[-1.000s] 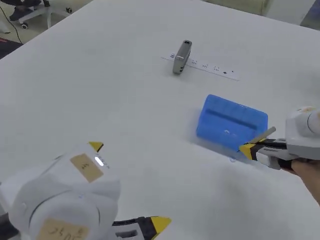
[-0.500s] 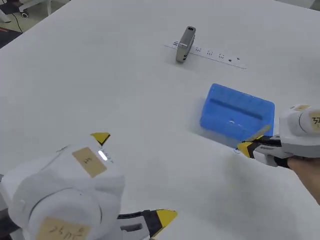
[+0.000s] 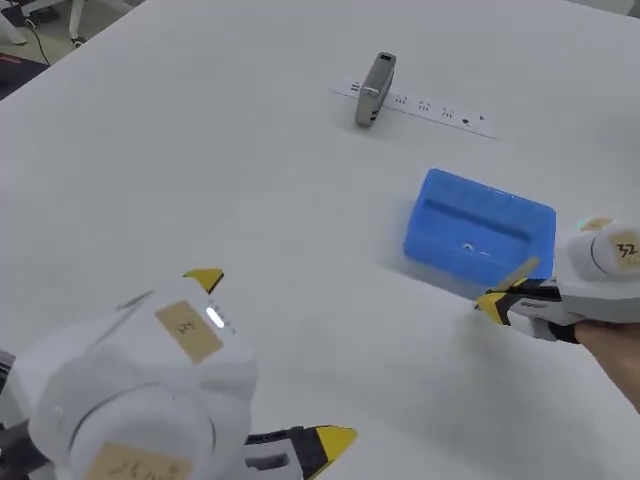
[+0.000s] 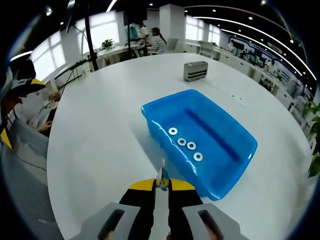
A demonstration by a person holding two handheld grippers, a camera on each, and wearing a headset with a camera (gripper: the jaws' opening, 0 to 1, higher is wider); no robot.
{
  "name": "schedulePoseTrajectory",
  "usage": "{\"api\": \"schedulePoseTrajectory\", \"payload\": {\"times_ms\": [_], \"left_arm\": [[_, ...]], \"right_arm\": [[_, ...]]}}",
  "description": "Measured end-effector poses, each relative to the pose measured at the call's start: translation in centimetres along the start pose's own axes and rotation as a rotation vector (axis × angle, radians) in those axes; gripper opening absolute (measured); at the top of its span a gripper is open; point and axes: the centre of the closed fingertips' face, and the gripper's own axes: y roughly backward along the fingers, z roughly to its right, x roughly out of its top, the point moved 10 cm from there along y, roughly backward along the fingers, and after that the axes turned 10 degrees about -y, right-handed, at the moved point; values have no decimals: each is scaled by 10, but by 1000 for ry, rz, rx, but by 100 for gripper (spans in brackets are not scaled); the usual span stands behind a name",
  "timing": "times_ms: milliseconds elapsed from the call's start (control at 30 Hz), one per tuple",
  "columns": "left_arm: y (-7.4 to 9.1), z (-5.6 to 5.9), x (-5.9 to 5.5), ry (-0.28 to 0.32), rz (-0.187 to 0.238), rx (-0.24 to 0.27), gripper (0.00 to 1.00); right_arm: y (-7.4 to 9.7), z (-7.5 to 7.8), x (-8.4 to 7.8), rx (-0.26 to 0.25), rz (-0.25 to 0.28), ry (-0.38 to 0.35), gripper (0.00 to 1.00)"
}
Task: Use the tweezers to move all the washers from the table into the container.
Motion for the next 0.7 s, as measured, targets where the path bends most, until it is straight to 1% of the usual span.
{"api": "schedulePoseTrajectory", "payload": {"times_ms": [267, 400, 467, 567, 700], "left_arm": [[0, -2, 1, -1, 6, 3, 98], [-1, -1, -1, 1, -1, 2, 98], [-1, -1, -2, 6, -2, 1, 98], [-1, -1, -3, 7, -3, 1, 98], [-2, -2, -2, 8, -1, 4, 98]], "right_arm": [[2, 1, 0, -9, -5, 15, 5], [0, 2, 1, -6, -16, 26, 5], [0, 2, 1, 1, -19, 21, 5], [0, 2, 1, 0, -24, 23, 4], [0, 2, 0, 3, -29, 8, 4]]}}
